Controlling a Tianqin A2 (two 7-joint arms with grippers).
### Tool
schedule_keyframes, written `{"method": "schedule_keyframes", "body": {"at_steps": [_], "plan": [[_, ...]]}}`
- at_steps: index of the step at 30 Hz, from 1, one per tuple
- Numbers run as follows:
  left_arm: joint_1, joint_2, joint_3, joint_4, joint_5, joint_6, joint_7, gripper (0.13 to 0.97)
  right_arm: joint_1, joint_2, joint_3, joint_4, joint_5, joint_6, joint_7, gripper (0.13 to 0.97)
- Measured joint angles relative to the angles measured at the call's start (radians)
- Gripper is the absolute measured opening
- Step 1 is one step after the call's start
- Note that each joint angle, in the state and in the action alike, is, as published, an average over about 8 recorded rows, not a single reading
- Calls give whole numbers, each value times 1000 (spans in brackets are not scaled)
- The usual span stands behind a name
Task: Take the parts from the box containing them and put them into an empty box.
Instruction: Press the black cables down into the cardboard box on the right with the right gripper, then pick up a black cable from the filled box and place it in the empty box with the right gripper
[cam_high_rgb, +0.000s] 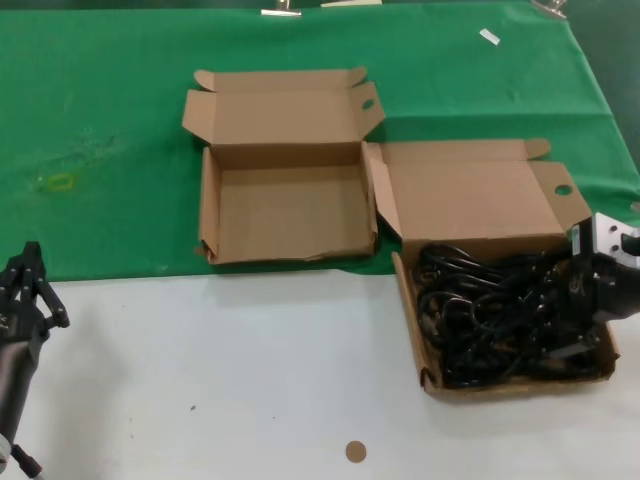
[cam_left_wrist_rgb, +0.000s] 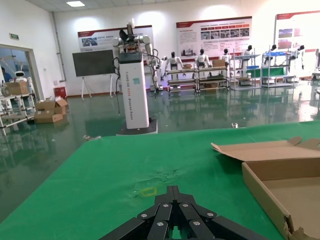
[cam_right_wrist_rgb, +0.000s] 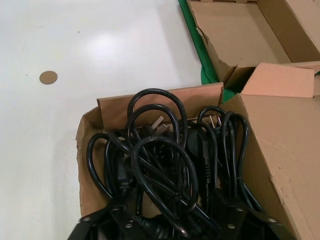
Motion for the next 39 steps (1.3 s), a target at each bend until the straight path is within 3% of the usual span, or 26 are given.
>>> {"method": "schedule_keyframes", "body": {"at_steps": [9, 13, 21, 39], "plan": [[0, 0, 0, 0, 0, 0, 0, 144, -9, -17, 22, 0, -19, -22, 10, 445], [0, 0, 0, 0, 0, 0, 0, 144, -11, -20, 30, 1, -26, -34, 13, 445], [0, 0, 0, 0, 0, 0, 0, 144, -10, -14, 47, 23, -34, -60, 27, 277], [0, 0, 0, 0, 0, 0, 0, 144, 91, -28, 87, 57, -41, -107, 48, 167]]}}
